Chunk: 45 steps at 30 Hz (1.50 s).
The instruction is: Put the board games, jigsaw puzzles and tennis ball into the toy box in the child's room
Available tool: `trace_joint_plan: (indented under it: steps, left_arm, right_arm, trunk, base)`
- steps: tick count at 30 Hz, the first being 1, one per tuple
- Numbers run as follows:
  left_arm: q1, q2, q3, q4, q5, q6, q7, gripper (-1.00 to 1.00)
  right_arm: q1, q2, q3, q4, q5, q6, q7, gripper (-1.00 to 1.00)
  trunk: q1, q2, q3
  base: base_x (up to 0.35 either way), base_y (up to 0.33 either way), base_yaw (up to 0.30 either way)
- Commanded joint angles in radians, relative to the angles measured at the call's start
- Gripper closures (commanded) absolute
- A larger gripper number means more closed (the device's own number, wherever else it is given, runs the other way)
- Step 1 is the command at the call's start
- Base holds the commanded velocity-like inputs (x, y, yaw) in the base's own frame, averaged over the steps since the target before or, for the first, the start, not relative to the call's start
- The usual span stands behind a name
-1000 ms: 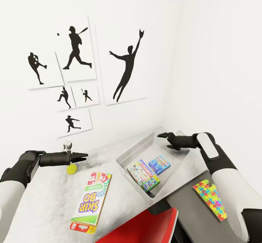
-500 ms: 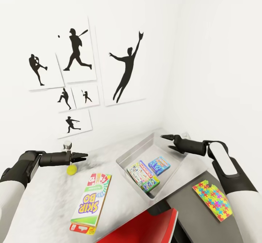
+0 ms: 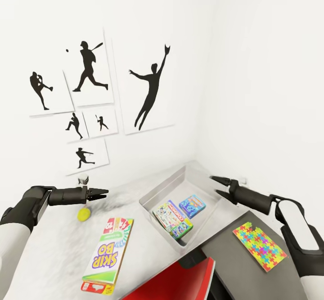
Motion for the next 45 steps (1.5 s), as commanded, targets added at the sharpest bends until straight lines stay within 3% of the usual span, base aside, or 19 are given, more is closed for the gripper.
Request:
trace_joint_plan:
  steps: [1,4,9,14,19,21,25,26,27,30,45]
  left_arm:
    - [-0.001,-0.001,0.004,-0.001,-0.011,0.011,-0.008,-1.00]
    - [-0.001,0.000,0.004,-0.001,-0.011,0.011,-0.008,-1.00]
    - [-0.001,0.000,0.004,-0.001,-0.010,0.011,-0.008,-1.00]
    - [-0.001,0.001,0.004,-0.001,-0.010,0.011,-0.008,-1.00]
    - [-0.001,0.002,0.008,-0.001,-0.010,0.011,-0.008,-1.00]
    - [-0.001,0.002,0.010,-0.001,-0.010,0.011,-0.008,-1.00]
    - [-0.001,0.002,0.011,-0.001,-0.010,0.011,-0.008,-1.00]
    - [-0.001,0.002,0.011,-0.001,-0.010,0.011,-0.008,-1.00]
    - [-0.001,0.002,0.011,-0.001,-0.010,0.011,-0.008,-1.00]
    - [-0.001,0.003,0.011,-0.001,-0.011,0.011,-0.008,-1.00]
    - [0.004,0.001,0.011,-0.001,-0.012,0.010,-0.008,-1.00]
  right_arm:
    - [0.029,0.000,-0.022,-0.023,0.012,0.004,0.030,-1.00]
    - [0.102,0.001,-0.072,-0.075,0.014,0.004,0.079,-1.00]
    - [0.193,0.003,-0.119,-0.110,0.016,0.003,0.138,-1.00]
    - [0.250,0.005,-0.139,-0.119,0.016,-0.040,0.185,-1.00]
    - [0.327,0.004,-0.145,-0.126,0.028,-0.137,0.297,-1.00]
    - [0.350,0.004,-0.145,-0.127,0.056,-0.181,0.360,-1.00]
    - [0.370,0.007,-0.142,-0.128,0.205,-0.273,0.488,-1.00]
    - [0.371,0.009,-0.143,-0.128,0.226,-0.281,0.504,-1.00]
    - [0.373,0.015,-0.145,-0.128,0.279,-0.299,0.544,-1.00]
    - [0.374,0.019,-0.145,-0.127,0.315,-0.313,0.568,-1.00]
    - [0.374,0.023,-0.149,-0.124,0.341,-0.325,0.577,-1.00]
  trunk:
    - [0.001,-0.002,-0.001]
    - [0.001,-0.002,0.004]
    - [0.001,-0.002,0.012]
    - [0.001,-0.002,0.020]
    - [0.001,-0.002,0.027]
    - [0.001,-0.002,0.029]
    - [0.001,-0.002,0.030]
    - [0.001,-0.002,0.030]
    - [0.001,-0.002,0.030]
    - [0.001,-0.002,0.030]
    - [0.001,-0.002,0.030]
  base:
    - [0.000,0.000,-0.107]
    - [0.000,0.000,-0.109]
    - [0.000,0.000,-0.111]
    - [0.000,0.000,-0.111]
    - [0.000,0.000,-0.106]
    - [0.000,0.000,-0.057]
    - [0.000,0.000,-0.020]
    - [0.000,0.000,-0.008]
    - [0.000,0.000,-0.004]
    - [0.000,0.000,-0.003]
    - [0.000,0.000,0.000]
